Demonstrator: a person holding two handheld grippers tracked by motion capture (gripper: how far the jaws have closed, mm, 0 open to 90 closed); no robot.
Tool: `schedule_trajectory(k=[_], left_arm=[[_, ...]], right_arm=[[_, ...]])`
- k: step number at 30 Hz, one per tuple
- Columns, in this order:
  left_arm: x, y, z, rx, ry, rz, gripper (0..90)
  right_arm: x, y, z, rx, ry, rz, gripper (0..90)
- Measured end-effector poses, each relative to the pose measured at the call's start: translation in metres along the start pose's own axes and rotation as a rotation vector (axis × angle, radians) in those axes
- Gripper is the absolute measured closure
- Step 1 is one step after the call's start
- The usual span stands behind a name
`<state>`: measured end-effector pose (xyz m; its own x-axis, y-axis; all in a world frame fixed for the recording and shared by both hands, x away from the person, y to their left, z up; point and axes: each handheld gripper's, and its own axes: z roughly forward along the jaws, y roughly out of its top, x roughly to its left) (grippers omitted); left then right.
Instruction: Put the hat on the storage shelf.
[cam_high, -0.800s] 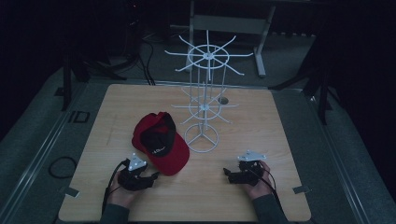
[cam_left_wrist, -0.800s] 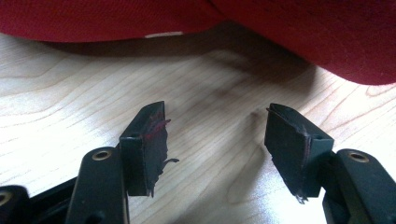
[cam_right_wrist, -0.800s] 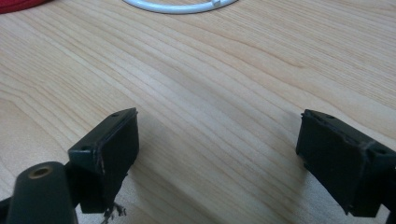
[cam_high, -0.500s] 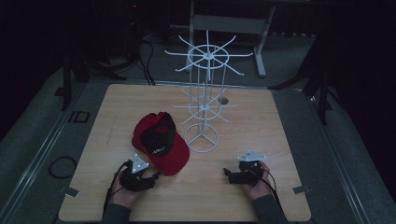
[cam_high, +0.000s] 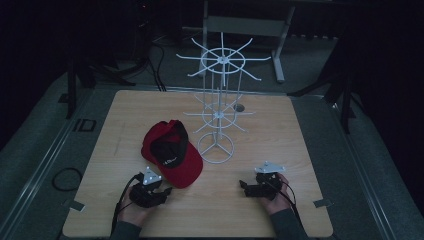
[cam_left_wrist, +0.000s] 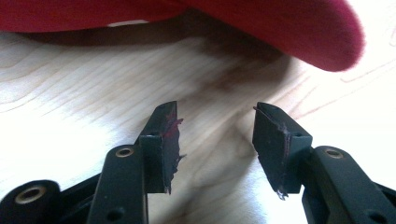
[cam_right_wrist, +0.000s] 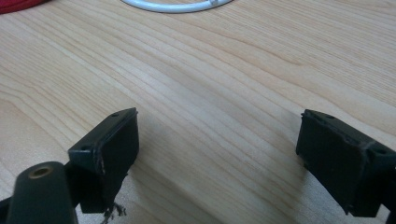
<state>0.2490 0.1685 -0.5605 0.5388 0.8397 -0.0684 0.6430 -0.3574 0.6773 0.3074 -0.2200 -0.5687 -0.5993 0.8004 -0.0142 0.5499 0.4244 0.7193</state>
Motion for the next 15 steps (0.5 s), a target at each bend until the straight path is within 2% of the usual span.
schedule_trajectory(k=[4, 6, 10, 15], left_arm=[[-0.003, 0.002, -0.006, -0.042, -0.041, -0.02, 50.5], [-0.003, 0.004, -0.008, -0.036, -0.068, -0.026, 50.5], [-0.003, 0.007, -0.007, -0.035, -0.094, -0.041, 48.3], [-0.007, 0.011, -0.009, -0.055, -0.123, -0.056, 47.4]], right_arm=[[0.0, 0.0, 0.0, 0.0, -0.001, 0.0, 13.0], [0.0, 0.0, 0.0, 0.0, -0.004, 0.002, 13.0], [0.001, 0.0, 0.0, -0.001, -0.006, 0.003, 13.0], [0.001, 0.0, 0.0, -0.001, -0.006, 0.003, 13.0]])
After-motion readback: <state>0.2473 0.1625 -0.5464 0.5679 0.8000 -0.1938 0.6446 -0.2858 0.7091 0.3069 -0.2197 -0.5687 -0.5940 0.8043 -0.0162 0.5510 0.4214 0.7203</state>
